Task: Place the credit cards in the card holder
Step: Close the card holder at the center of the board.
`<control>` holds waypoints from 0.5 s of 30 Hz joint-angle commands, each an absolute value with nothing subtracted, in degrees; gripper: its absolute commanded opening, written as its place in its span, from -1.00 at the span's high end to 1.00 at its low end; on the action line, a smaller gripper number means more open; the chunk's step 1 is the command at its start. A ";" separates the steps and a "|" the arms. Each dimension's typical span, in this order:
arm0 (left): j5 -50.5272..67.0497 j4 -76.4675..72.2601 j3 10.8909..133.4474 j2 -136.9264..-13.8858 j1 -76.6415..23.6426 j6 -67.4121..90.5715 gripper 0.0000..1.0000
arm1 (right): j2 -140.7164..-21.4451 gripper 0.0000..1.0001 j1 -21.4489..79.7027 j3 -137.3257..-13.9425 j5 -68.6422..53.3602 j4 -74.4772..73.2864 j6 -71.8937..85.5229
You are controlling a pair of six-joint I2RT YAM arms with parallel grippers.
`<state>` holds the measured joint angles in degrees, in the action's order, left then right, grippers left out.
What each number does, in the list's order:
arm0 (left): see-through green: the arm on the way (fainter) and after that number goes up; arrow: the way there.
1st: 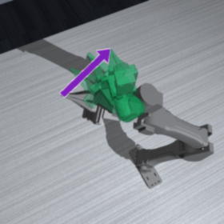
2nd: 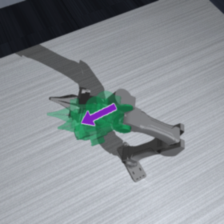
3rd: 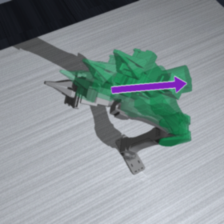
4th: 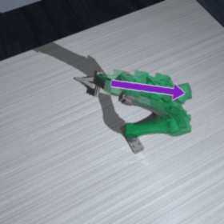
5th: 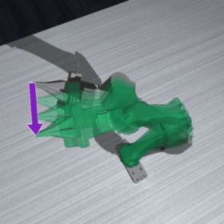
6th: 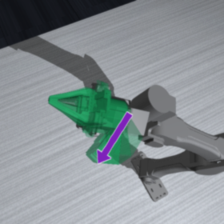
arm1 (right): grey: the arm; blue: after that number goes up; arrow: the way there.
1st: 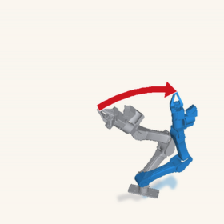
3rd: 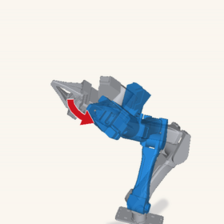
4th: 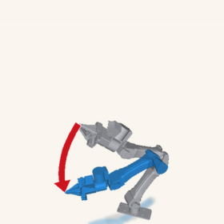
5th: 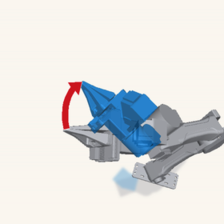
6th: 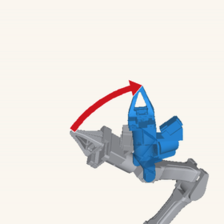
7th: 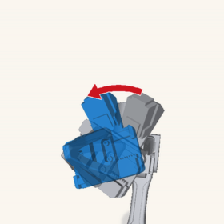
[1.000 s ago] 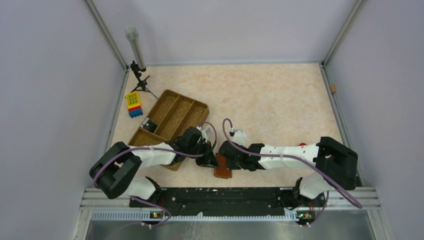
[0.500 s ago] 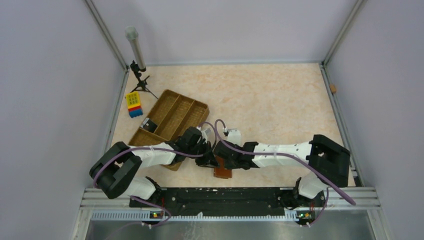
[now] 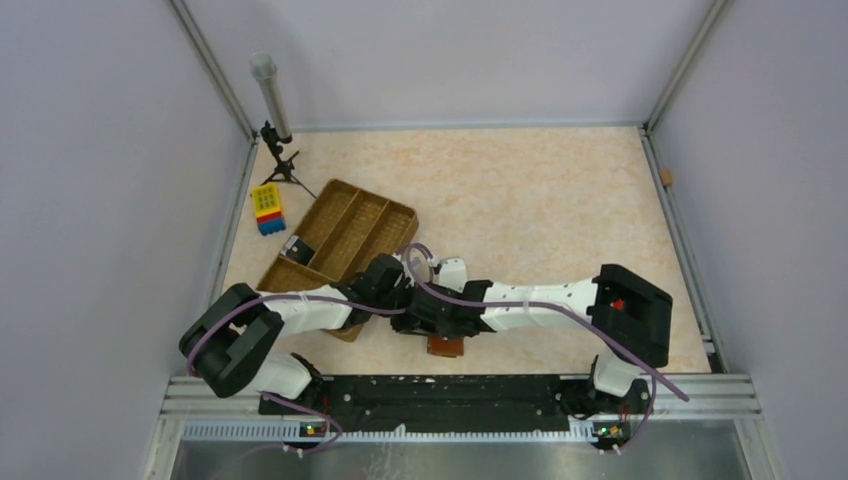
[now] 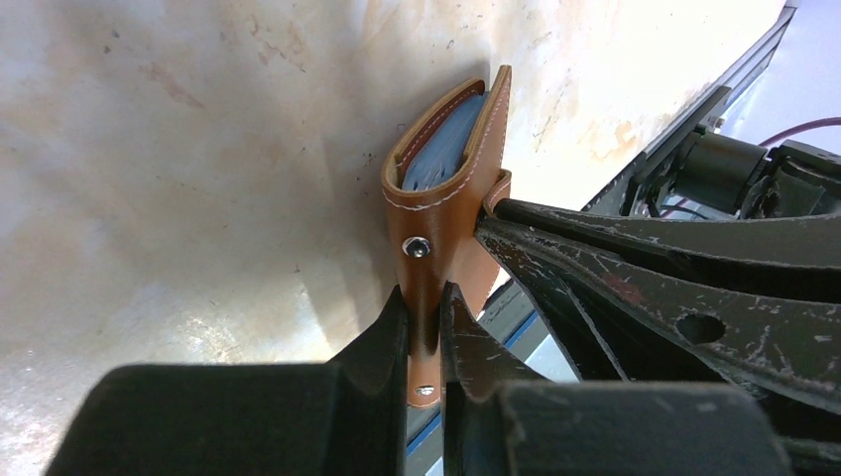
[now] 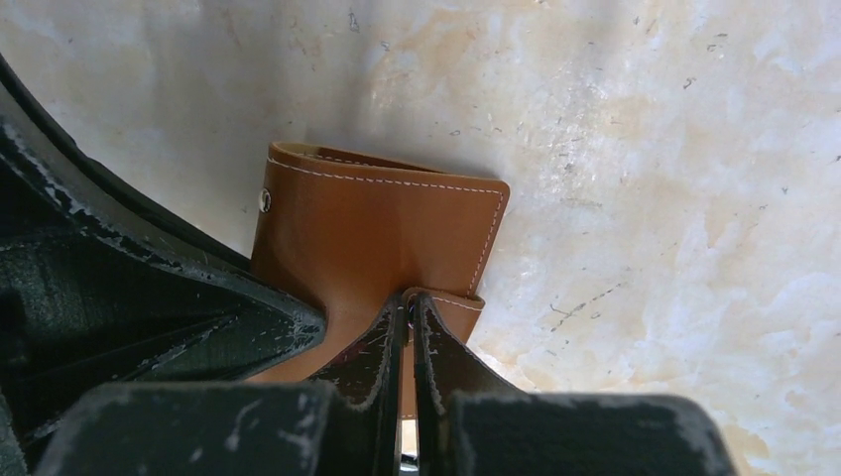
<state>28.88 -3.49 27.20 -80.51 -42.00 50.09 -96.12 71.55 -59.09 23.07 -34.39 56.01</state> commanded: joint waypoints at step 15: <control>20.02 -23.85 15.14 -77.23 -42.99 63.86 1.00 | -109.59 1.00 76.70 -62.38 14.35 -23.87 60.64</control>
<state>26.48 -17.04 18.09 -77.67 -42.39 61.23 -101.56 73.63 -64.69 26.52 -39.55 55.55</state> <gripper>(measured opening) 0.108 0.009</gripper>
